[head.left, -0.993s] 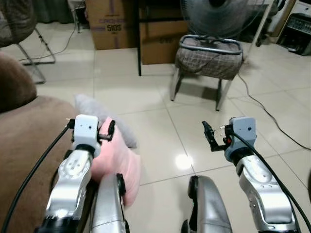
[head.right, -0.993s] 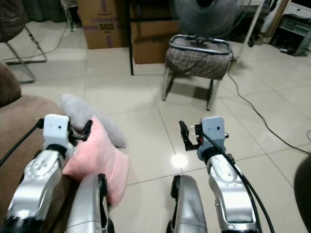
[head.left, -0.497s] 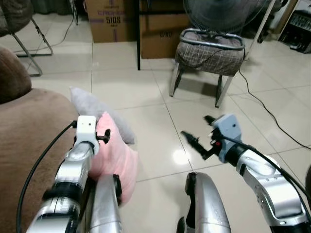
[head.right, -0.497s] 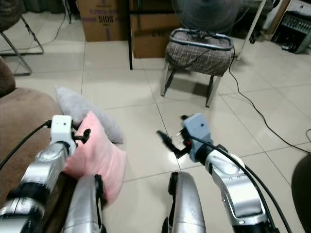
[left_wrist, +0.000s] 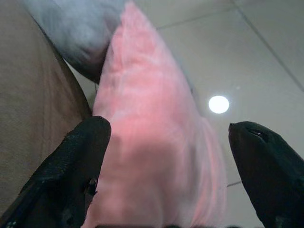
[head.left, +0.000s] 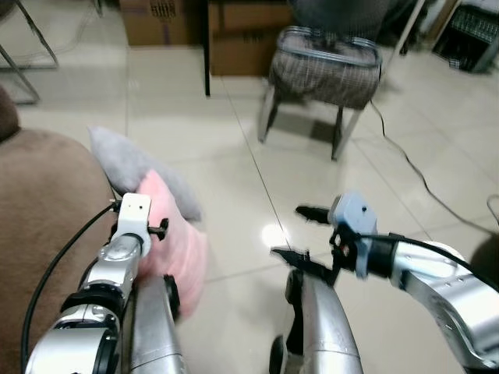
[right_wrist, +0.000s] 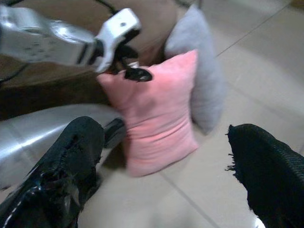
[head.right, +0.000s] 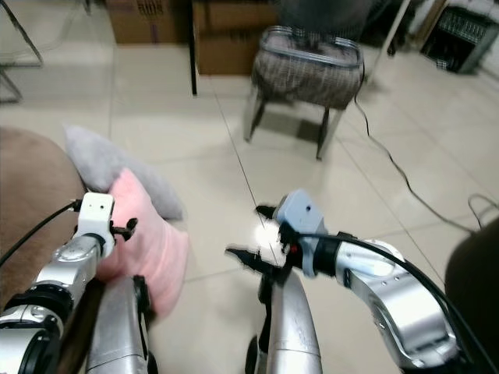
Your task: Move the pillow to the sofa from floor
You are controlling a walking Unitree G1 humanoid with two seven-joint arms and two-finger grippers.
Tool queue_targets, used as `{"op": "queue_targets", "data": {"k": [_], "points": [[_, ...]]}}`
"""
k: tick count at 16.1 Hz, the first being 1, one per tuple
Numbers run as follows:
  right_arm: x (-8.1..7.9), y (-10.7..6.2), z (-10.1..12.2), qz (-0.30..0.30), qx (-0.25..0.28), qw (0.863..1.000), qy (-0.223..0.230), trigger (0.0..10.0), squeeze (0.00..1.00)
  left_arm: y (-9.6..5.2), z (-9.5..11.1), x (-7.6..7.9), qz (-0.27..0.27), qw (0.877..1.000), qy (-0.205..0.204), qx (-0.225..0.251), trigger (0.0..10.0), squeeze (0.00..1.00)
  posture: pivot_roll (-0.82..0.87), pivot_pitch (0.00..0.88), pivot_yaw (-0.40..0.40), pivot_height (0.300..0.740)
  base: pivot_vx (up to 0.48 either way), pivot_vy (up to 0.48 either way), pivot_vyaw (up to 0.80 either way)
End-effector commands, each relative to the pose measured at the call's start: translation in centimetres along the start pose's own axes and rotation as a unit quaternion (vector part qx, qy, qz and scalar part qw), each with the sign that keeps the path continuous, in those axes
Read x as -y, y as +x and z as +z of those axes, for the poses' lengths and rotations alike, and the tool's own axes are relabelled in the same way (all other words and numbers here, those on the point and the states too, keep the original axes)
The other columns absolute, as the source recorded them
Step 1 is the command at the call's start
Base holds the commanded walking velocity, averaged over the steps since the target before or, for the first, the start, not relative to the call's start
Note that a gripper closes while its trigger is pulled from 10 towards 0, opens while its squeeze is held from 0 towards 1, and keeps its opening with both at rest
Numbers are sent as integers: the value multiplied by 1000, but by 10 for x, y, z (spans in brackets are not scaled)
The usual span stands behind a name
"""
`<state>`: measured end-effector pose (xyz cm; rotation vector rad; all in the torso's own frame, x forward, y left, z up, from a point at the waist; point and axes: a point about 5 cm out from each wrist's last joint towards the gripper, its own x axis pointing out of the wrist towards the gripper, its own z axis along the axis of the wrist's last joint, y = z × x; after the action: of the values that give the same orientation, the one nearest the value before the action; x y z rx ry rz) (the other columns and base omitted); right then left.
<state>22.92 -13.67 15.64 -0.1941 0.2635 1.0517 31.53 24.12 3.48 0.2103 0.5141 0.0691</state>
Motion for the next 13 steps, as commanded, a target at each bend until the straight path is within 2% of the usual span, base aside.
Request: {"op": "queue_targets", "data": {"k": [1, 3, 4, 7, 10, 13], "points": [[-6, -3, 3, 21, -2, 1000, 1, 10000, 0, 1, 5, -2, 4, 1000, 24, 16, 10000, 0, -121, 166, -82, 490, 0, 0, 0], [-13, -7, 5, 36, -10, 999, -2, 10000, 0, 1, 11, -10, 15, 999, 37, 34, 10000, 0, -141, 173, -79, 490, 0, 0, 0], [-17, -9, 8, 43, -10, 999, -1, 10000, 0, 0, 15, -19, 32, 997, 62, 36, 10000, 0, -144, 200, -82, 490, 0, 0, 0], [-29, -14, 4, 51, -15, 998, 19, 10000, 0, -4, 10, -44, 86, 991, 97, 20, 10000, 0, -122, 247, -82, 490, 0, 0, 0], [-43, -15, 2, 50, -16, 998, 35, 10000, 0, -7, 0, -48, 75, 991, 111, 5, 10000, 0, -122, 273, -55, 490, 0, 0, 0], [-52, -19, 3, 51, -20, 998, 43, 10000, 0, -8, -9, -51, 84, 992, 90, -17, 10000, 0, -172, 296, -65, 490, 0, 0, 0]]}}
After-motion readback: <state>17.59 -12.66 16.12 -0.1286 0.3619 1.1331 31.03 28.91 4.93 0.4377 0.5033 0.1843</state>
